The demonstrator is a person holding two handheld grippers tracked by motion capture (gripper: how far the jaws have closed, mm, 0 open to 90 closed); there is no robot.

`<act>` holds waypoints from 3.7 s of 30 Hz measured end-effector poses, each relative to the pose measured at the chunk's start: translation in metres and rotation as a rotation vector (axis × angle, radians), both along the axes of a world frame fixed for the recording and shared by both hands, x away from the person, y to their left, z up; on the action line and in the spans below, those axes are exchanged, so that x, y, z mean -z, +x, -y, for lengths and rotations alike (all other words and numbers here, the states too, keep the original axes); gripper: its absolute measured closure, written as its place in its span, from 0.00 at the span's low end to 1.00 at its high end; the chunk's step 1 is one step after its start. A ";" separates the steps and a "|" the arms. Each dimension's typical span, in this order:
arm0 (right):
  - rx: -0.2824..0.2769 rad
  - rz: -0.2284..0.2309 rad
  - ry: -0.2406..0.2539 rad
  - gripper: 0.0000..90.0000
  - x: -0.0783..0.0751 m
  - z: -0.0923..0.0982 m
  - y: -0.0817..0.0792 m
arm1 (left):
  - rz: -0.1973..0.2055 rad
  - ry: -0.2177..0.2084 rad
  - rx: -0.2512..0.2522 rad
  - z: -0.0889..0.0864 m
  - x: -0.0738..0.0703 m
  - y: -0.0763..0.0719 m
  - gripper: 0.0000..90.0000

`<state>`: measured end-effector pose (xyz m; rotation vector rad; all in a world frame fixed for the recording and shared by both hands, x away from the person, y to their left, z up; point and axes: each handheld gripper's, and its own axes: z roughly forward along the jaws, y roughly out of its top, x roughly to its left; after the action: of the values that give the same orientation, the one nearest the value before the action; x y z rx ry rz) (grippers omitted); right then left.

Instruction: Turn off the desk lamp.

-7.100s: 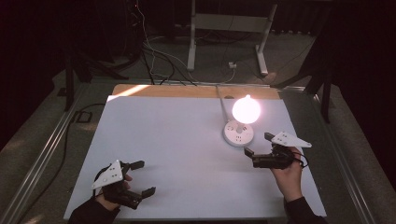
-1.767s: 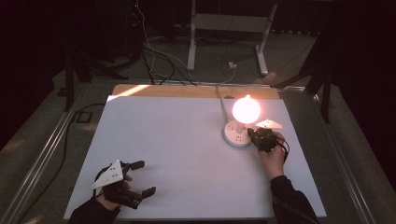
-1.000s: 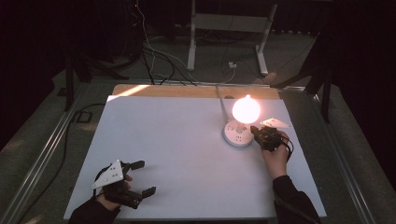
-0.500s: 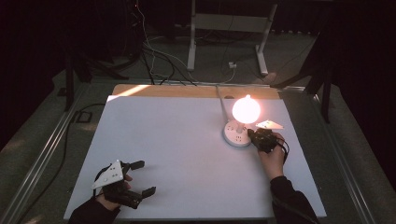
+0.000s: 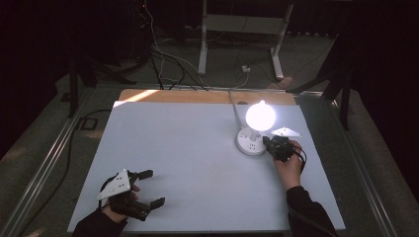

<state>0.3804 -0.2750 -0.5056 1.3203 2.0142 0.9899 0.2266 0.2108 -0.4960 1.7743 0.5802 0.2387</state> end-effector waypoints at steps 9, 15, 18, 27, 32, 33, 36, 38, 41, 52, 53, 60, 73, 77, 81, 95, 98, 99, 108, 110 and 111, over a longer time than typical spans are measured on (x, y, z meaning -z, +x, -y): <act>0.012 0.034 0.033 1.00 -0.018 0.007 -0.004 | 0.000 0.002 0.002 0.000 0.000 0.000 0.01; 0.017 0.061 0.060 1.00 -0.030 0.011 -0.008 | -0.002 0.002 0.001 0.000 0.000 0.000 0.01; 0.015 0.073 0.067 1.00 -0.034 0.011 -0.009 | -0.002 0.003 0.001 0.000 0.000 0.000 0.01; 0.005 0.057 0.051 1.00 -0.026 0.006 -0.007 | -0.002 0.003 0.000 0.000 0.000 0.000 0.01; -0.002 0.031 0.033 1.00 -0.016 0.002 -0.005 | -0.002 0.003 0.001 0.000 0.000 0.000 0.01; -0.006 0.027 0.034 1.00 -0.014 0.002 -0.005 | -0.002 0.004 0.000 0.000 0.000 0.000 0.01; -0.010 0.009 0.028 1.00 -0.009 -0.001 -0.003 | -0.002 0.004 0.000 0.000 0.000 0.000 0.01; -0.011 0.006 0.018 1.00 -0.007 -0.003 -0.003 | 0.000 0.002 0.000 0.000 0.000 0.000 0.01; -0.011 -0.006 0.005 1.00 -0.002 -0.003 -0.002 | -0.001 0.005 0.002 0.000 0.000 0.000 0.01; -0.015 -0.006 0.003 1.00 0.001 -0.001 0.000 | -0.002 0.003 0.000 0.001 0.000 0.000 0.01; -0.016 -0.005 0.000 1.00 0.001 -0.001 0.000 | -0.001 0.004 0.002 0.001 0.000 0.000 0.01; 0.004 0.008 0.031 1.00 -0.007 0.004 -0.003 | 0.000 0.000 0.000 -0.001 0.000 0.001 0.01; 0.007 0.052 0.066 0.83 -0.028 0.009 -0.010 | 0.000 -0.002 0.000 0.000 0.000 0.001 0.01; 0.004 0.051 0.066 0.58 -0.029 0.009 -0.014 | 0.001 -0.003 -0.002 -0.001 -0.001 0.000 0.01; -0.010 0.056 0.071 0.43 -0.032 0.010 -0.018 | 0.001 -0.002 -0.002 -0.001 -0.001 0.000 0.01; -0.083 0.038 0.139 0.02 -0.036 0.018 -0.033 | 0.003 0.000 0.001 -0.001 -0.001 0.000 0.01; -0.113 0.027 0.160 0.01 -0.037 0.017 -0.039 | 0.003 -0.002 -0.001 -0.001 -0.001 0.000 0.01; -0.122 0.020 0.165 0.01 -0.037 0.016 -0.041 | 0.003 -0.002 0.000 -0.001 -0.001 0.000 0.01; -0.140 0.000 0.173 0.00 -0.031 0.019 -0.059 | 0.005 -0.006 -0.001 -0.002 -0.001 -0.001 0.01; -0.134 -0.001 0.162 0.00 -0.029 0.021 -0.063 | 0.005 -0.002 -0.001 -0.002 -0.001 -0.001 0.01; -0.131 -0.003 0.162 0.00 -0.027 0.022 -0.066 | 0.006 -0.003 0.000 -0.002 -0.001 -0.001 0.01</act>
<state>0.3149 -0.2969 -0.4786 1.2847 2.0816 1.2349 0.2258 0.2125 -0.4946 1.7699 0.5764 0.2426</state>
